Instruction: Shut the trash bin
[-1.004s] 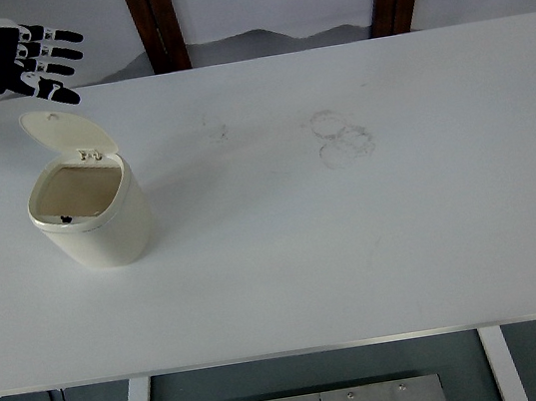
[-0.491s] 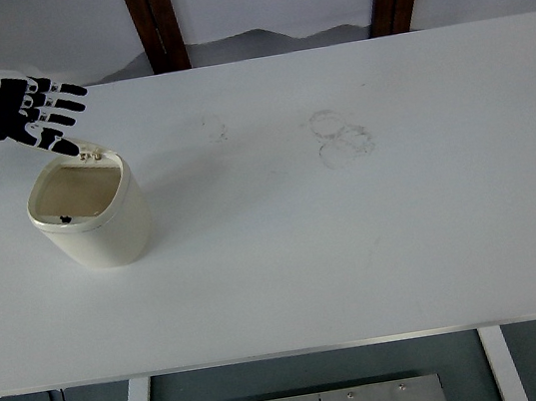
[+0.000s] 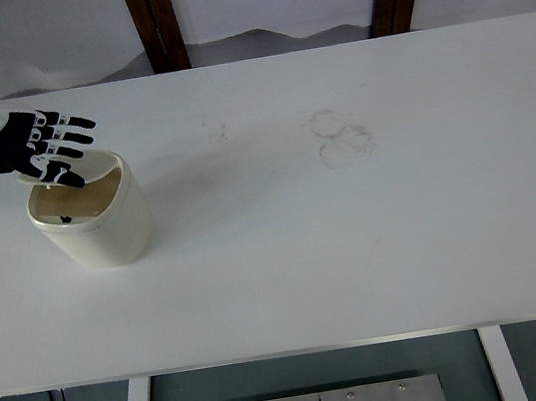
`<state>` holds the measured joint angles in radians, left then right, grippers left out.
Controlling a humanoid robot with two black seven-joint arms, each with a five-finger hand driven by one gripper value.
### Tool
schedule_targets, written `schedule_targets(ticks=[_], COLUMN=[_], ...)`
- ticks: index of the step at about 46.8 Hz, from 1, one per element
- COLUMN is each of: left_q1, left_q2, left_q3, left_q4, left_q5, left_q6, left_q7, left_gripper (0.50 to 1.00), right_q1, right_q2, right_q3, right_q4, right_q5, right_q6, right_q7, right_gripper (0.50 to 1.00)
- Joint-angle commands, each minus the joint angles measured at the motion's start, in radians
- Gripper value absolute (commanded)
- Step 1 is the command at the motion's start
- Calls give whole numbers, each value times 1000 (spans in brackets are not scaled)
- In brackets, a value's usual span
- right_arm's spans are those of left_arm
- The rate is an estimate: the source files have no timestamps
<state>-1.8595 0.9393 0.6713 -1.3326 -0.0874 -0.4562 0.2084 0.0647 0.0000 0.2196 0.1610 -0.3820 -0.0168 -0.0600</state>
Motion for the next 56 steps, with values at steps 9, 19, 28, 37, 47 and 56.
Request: schedule_targets(ticks=[9, 19, 28, 37, 47, 56], left_q1=[2, 6, 17, 36, 42, 42], left_q2=[26, 44, 67, 68, 68, 67], left_q3=[7, 21, 21, 21, 21, 21], left_q4=[-23, -43, -43, -43, -43, -42], left_q5=[2, 2, 2, 2, 2, 2], left_q6=[1, 1, -1, -1, -1, 1], left_q7=[0, 0, -1, -4, -7, -9], left_gripper=[1000, 1000, 1000, 1000, 1000, 1000], right_q1=[1, 1, 1, 1, 1, 1], right_q2=[0, 0, 0, 0, 0, 0], right_q3=[0, 0, 0, 1, 1, 1], right_q4=[0, 0, 2, 0, 0, 0], right_q5=[0, 0, 0, 0, 0, 0], right_q6=[0, 0, 0, 0, 0, 0], right_q7=[0, -1, -1, 0, 0, 0], right_gripper=[995, 995, 995, 995, 995, 995])
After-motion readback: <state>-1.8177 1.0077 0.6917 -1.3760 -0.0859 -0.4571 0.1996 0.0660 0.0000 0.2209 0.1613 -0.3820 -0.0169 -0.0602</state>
